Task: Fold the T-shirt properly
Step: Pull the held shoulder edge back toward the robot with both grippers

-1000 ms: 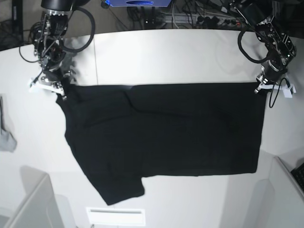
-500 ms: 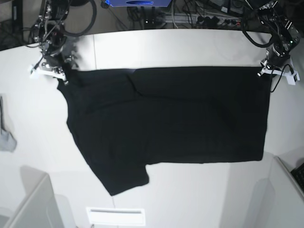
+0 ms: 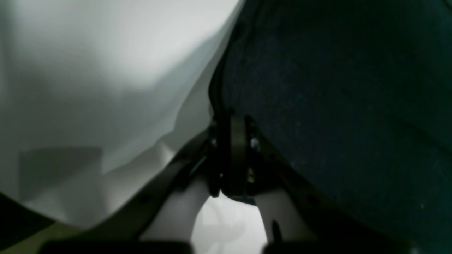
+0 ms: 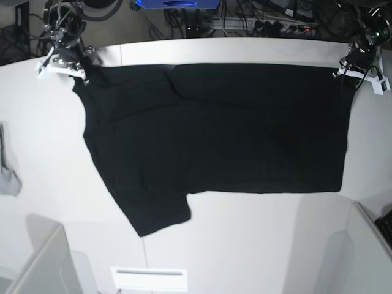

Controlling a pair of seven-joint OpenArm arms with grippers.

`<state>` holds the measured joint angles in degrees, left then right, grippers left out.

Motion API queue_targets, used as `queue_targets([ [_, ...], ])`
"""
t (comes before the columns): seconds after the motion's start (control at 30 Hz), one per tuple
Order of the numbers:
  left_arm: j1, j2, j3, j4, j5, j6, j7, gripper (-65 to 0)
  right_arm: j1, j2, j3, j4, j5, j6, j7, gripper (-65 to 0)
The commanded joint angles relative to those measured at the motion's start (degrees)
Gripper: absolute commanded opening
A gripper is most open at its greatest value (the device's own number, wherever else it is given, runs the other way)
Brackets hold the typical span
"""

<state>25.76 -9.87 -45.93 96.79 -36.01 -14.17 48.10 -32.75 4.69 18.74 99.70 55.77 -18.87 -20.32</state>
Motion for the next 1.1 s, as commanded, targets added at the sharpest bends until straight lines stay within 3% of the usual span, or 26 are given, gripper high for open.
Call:
queue_targets([
  [0.0,0.4,-0.9,-0.6,1.1,0.0,-0.1,-1.0,-65.0,-1.0,0.5,0.2,0.7,-0.3,-0.4,0.1,-65.0],
  [0.5,7.3,0.3,-0.5,1.0,0.1,-0.1,-1.0,-65.0,-7.5,0.5,0.2,2.8,-0.3,-0.4,0.1,-65.0],
  [1.07,7.9,0.3,-0.8,0.7,0.3,0.0,-0.9,-65.0,-8.3,0.9,0.2,6.1,-0.3,-0.5,0.1,-65.0],
])
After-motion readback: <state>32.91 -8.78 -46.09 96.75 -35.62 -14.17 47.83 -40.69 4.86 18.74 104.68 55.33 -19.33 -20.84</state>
